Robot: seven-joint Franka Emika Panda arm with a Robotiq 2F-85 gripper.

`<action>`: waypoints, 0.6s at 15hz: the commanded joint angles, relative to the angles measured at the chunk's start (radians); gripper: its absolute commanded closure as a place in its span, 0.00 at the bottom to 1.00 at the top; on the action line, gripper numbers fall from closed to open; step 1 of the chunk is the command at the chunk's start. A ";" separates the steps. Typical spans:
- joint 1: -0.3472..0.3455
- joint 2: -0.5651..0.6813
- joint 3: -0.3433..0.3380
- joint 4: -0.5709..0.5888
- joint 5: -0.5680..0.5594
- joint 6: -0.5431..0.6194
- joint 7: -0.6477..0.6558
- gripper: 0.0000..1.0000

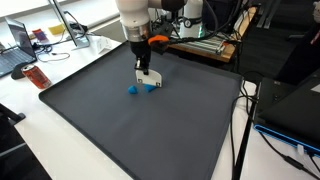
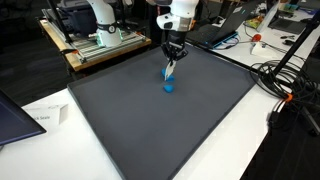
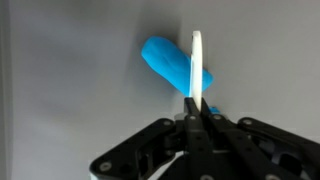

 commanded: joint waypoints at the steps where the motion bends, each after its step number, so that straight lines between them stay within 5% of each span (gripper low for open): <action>1: 0.006 0.024 -0.009 0.019 0.003 0.012 0.015 0.99; 9: -0.006 0.078 0.000 0.046 0.045 0.021 -0.012 0.99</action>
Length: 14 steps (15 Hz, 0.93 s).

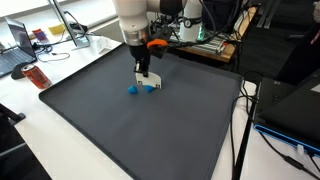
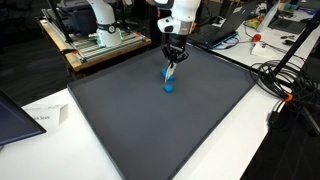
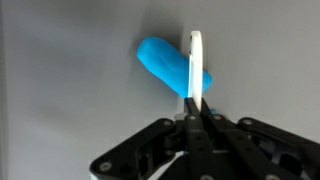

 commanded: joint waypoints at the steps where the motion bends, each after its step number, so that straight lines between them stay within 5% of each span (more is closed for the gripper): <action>1: -0.005 0.046 0.001 0.019 0.038 0.024 -0.010 0.99; 14: -0.004 0.033 -0.002 0.015 0.051 0.001 -0.025 0.99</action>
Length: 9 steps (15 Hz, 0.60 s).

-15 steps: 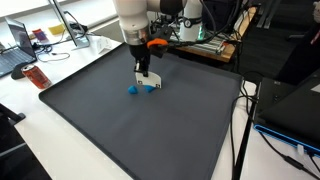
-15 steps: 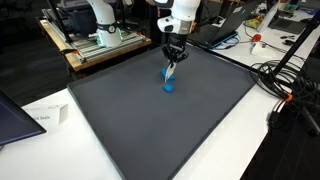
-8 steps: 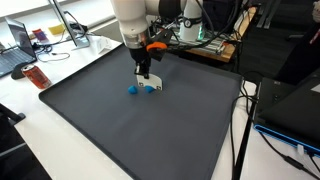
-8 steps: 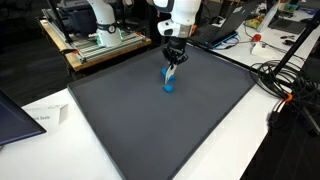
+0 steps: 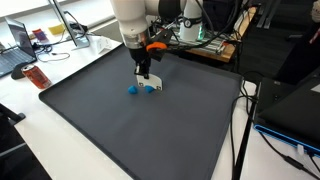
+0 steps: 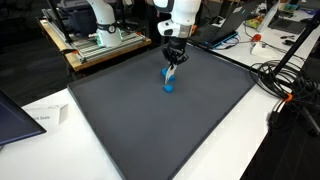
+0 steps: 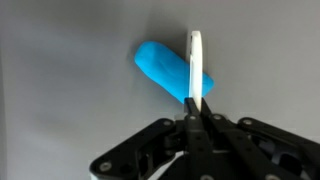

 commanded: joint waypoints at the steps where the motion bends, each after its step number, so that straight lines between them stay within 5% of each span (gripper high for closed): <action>1: -0.007 0.016 0.002 0.005 0.026 0.000 -0.032 0.99; 9: -0.017 0.037 0.012 0.002 0.070 0.016 -0.097 0.99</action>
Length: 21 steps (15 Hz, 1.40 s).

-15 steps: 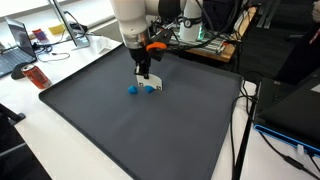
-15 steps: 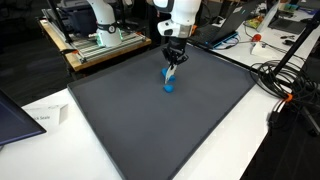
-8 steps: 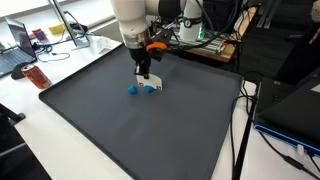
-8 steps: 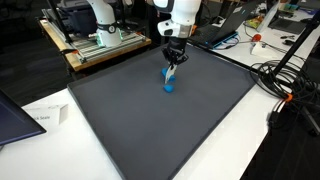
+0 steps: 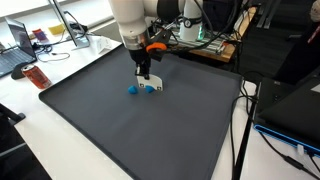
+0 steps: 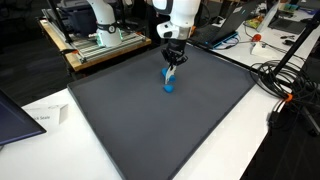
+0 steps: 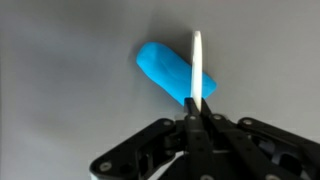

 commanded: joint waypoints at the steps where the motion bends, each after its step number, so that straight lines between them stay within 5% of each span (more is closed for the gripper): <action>1: -0.011 0.032 0.012 0.004 0.048 0.015 -0.044 0.99; 21: -0.002 0.040 0.066 0.006 0.196 0.000 -0.173 0.99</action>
